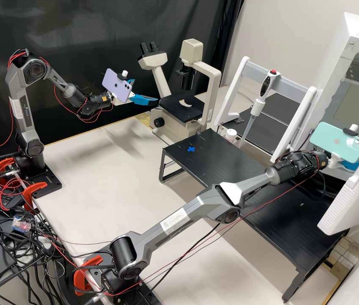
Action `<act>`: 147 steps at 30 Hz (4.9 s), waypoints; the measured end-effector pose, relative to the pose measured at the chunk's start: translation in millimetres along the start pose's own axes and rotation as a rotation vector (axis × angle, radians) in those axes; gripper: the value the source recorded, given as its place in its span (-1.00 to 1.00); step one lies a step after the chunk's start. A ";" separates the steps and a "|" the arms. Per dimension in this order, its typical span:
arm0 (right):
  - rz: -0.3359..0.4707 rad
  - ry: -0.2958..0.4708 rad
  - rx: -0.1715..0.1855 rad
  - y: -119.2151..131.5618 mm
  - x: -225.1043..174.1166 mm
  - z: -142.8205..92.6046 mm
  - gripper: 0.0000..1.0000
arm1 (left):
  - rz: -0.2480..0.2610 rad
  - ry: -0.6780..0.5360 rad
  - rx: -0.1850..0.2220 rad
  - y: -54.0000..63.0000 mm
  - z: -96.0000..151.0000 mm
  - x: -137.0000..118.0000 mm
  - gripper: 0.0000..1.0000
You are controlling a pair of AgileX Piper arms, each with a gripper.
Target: Move the petri dish to the microscope
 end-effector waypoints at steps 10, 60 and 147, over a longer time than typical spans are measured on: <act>-0.019 -0.002 0.029 -4.8 1.9 2.8 -1.00 | 0.000 0.000 0.000 0.0 0.0 0.0 1.00; -0.071 -0.029 0.046 -2.8 -2.0 3.1 -1.00 | 0.000 0.000 0.000 0.0 0.0 0.0 1.00; -0.581 0.603 -0.071 -126.7 -355.5 -182.1 -1.00 | 0.000 0.000 0.000 0.0 0.0 0.0 1.00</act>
